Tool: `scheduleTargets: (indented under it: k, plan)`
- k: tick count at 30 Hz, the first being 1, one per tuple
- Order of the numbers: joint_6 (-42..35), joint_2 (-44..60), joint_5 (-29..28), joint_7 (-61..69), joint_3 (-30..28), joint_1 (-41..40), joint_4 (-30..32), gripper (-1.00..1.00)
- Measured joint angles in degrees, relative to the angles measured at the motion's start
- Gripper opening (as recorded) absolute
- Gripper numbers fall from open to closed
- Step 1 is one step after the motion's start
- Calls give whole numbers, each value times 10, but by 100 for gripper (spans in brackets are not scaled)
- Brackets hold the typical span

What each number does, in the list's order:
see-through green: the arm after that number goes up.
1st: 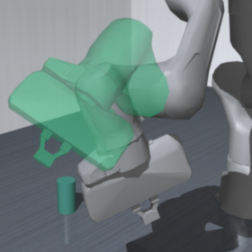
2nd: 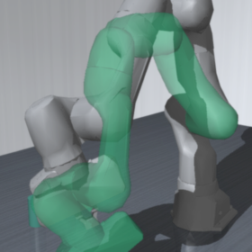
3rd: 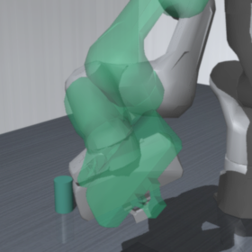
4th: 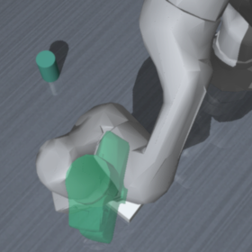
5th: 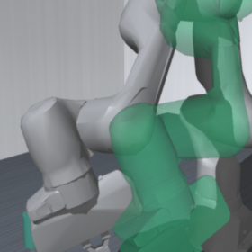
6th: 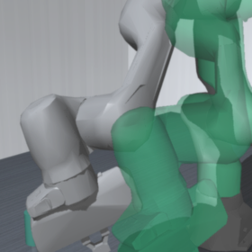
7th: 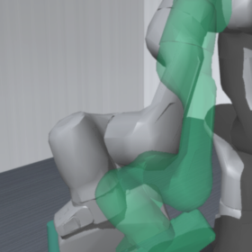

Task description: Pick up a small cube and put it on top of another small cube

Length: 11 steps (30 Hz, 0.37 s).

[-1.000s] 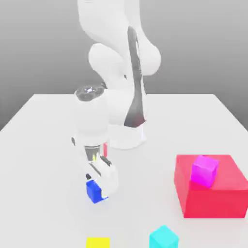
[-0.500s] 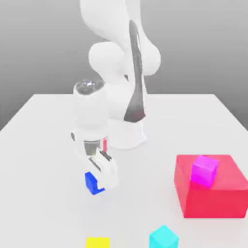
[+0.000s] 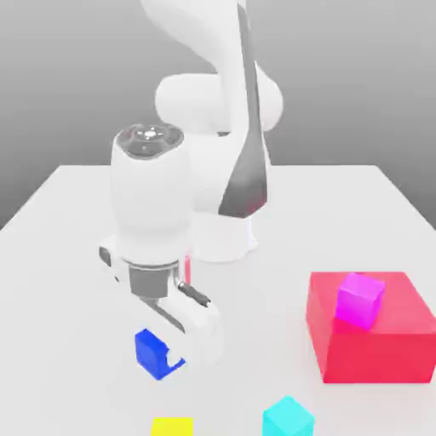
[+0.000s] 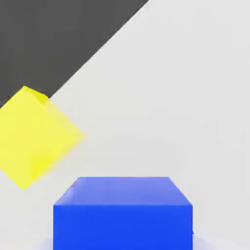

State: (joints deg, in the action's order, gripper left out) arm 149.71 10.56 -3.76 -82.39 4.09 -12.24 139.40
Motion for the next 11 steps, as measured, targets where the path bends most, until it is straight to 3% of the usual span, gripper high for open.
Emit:
scheduleTargets:
  k: [3, 7, 8, 11]
  plan:
    - [-35, 26, 11, 24, 12, 2, -62, -100]
    - [13, 97, 3, 24, 8, 8, -85, -100]
    - [27, 112, 1, 22, 6, 10, -87, 100]
    - [27, 112, 1, 22, 6, 10, -87, 100]
